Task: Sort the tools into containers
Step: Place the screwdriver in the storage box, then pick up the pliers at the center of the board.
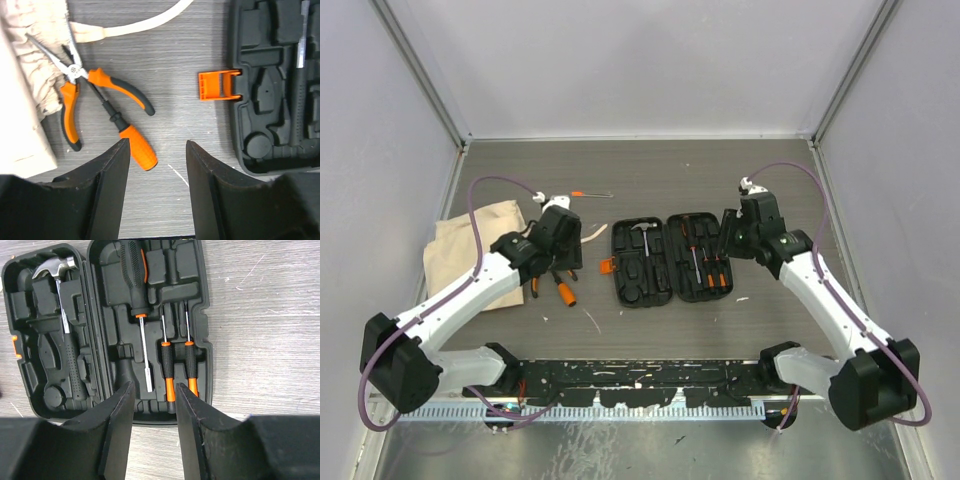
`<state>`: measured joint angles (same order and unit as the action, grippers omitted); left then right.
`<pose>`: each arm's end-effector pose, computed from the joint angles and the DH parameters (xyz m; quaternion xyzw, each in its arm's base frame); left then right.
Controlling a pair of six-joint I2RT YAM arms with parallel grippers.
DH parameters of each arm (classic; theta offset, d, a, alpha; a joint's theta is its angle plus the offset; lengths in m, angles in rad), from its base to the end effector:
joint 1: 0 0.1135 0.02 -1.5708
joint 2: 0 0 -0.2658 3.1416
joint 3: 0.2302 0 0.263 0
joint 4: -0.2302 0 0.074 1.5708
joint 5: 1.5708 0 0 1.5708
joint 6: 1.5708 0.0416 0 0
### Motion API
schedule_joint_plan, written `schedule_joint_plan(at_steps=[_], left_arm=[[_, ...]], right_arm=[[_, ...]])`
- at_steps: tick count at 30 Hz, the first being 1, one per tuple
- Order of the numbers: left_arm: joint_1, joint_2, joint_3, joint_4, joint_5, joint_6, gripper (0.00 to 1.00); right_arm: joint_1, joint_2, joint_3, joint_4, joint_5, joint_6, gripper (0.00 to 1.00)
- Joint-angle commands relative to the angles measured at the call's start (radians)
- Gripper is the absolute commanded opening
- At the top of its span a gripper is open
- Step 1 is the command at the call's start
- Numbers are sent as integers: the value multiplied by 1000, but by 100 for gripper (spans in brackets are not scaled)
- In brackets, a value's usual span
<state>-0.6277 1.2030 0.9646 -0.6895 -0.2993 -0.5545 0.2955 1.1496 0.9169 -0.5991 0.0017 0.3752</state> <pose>0.2141 -0.1402 0.2683 -0.0127 0.9393 -0.0566 0.3382 0.2413 0.0734 0.2700 0.0375 0.9318 0.1181 0.3413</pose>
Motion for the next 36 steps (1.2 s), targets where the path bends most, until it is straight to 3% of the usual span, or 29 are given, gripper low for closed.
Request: schedule_joint_plan(at_steps=[1, 8, 36], left_arm=[[19, -15, 0, -77, -89, -56, 50], [34, 41, -27, -103, -183, -146, 57], [179, 323, -126, 192, -51, -136, 52]], right_arm=[[-1, -83, -60, 97, -8, 40, 44], [0, -99, -114, 115, -26, 67, 45], [0, -41, -157, 139, -93, 103, 45]])
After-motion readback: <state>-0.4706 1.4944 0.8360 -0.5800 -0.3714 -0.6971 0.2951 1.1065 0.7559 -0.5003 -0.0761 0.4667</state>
